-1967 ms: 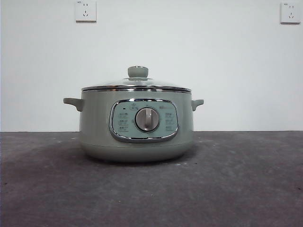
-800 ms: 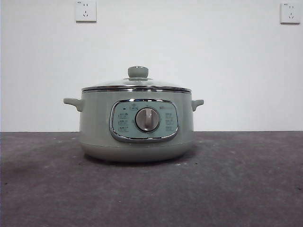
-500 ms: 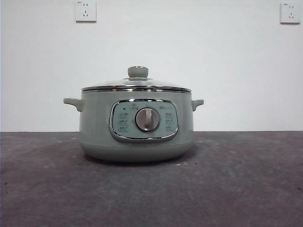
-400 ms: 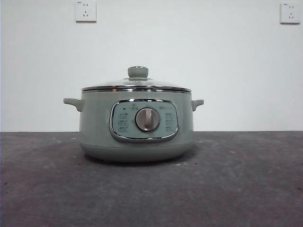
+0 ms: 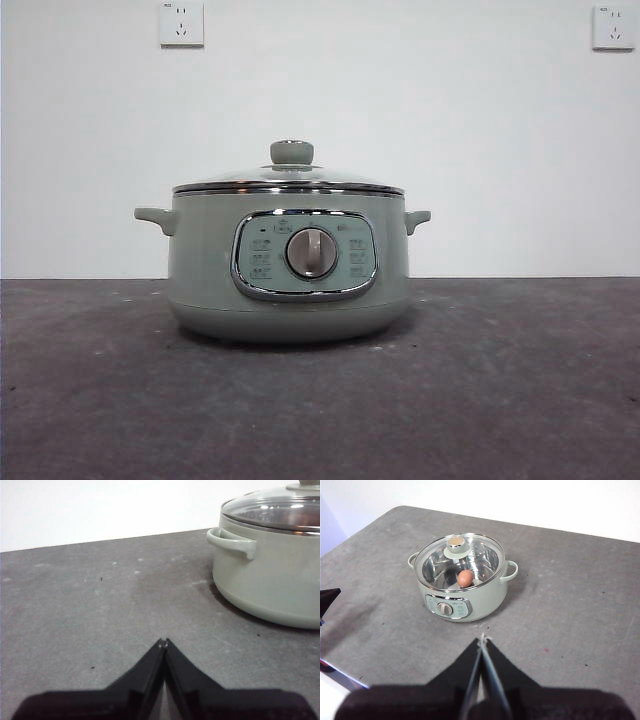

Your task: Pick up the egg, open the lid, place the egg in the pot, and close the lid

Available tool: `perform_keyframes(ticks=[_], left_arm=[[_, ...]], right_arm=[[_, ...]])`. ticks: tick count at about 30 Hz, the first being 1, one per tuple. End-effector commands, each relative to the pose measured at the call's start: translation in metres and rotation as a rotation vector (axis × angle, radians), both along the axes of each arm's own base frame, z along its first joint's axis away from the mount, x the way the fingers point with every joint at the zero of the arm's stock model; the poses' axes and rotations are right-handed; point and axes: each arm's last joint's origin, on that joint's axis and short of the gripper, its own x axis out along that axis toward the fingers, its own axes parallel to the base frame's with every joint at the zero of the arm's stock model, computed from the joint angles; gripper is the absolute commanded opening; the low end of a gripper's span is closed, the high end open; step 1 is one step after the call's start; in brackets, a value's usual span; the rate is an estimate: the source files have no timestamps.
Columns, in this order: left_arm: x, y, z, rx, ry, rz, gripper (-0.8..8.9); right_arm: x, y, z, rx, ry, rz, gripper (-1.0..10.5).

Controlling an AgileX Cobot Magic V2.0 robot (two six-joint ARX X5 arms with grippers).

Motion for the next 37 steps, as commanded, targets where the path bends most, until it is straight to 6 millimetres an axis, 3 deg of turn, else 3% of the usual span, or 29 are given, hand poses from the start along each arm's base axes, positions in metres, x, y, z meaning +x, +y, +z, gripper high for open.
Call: perform_keyframes(ticks=[1,22,29,32,37], left_arm=[[0.001,0.0,-0.002,-0.017,0.001,0.009,-0.04],[0.001,0.0,-0.004,-0.018,0.018,0.009,-0.04],[0.001,0.0,-0.004,-0.018,0.018,0.009,-0.04],[0.001,0.0,-0.004,-0.018,0.018,0.009,-0.04],[0.001,0.0,-0.004,-0.018,0.018,0.009,-0.04]], right_arm=[[0.0,0.0,-0.004,-0.014,0.029,-0.006,0.0],[0.001,0.0,-0.004,-0.069,-0.002,-0.011,0.0],[-0.004,-0.002,-0.004,-0.116,-0.165,-0.19,0.0],[-0.001,0.0,-0.017,-0.089,-0.261,-0.297,0.0],[0.02,0.004,-0.062,-0.041,-0.39,-0.413,0.0]])
